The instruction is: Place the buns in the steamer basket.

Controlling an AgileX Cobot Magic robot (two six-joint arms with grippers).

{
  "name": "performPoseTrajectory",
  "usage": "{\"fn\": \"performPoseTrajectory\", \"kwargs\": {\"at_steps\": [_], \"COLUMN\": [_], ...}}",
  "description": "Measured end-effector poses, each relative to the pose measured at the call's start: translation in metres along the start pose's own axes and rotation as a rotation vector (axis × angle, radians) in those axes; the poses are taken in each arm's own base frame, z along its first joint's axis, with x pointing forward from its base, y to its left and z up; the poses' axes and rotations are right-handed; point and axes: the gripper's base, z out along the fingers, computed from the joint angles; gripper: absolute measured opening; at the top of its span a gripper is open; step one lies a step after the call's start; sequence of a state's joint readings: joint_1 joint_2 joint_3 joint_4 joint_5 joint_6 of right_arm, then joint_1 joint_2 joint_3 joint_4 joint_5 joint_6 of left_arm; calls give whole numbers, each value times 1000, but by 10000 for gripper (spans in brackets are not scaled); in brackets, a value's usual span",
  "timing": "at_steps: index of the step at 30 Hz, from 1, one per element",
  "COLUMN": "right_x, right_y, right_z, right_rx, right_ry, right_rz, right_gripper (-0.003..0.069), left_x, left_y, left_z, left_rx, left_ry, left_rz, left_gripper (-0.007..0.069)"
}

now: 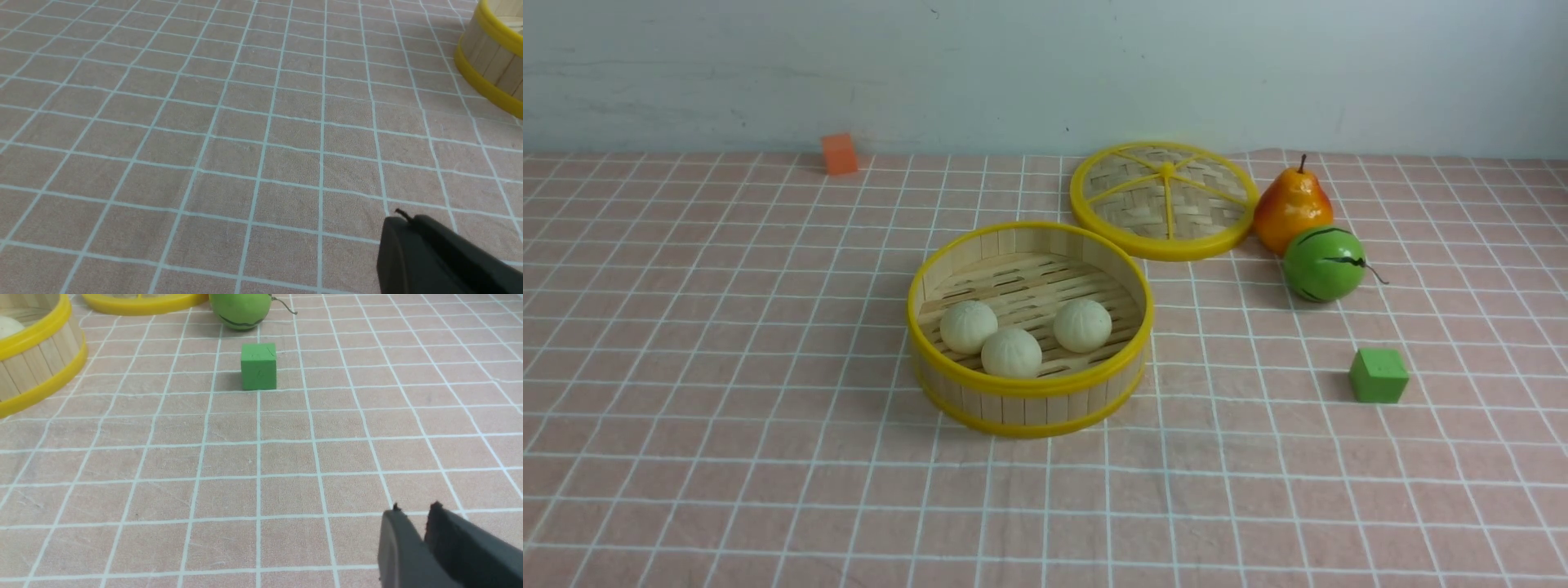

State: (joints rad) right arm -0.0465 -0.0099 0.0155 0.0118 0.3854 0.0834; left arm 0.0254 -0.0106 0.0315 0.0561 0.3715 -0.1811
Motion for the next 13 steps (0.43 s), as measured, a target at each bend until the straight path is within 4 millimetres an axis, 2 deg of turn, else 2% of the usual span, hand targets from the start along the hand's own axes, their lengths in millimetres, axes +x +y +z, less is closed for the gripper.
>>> {"fn": "performPoseTrajectory", "kwargs": {"at_steps": [13], "right_x": [0], "right_y": [0], "right_z": [0], "right_rx": [0], "right_ry": [0], "right_rz": [0], "right_gripper": [123], "left_x": [0], "left_y": [0], "left_z": [0], "left_rx": [0], "left_ry": [0], "left_rz": [0], "left_gripper": [2]}}
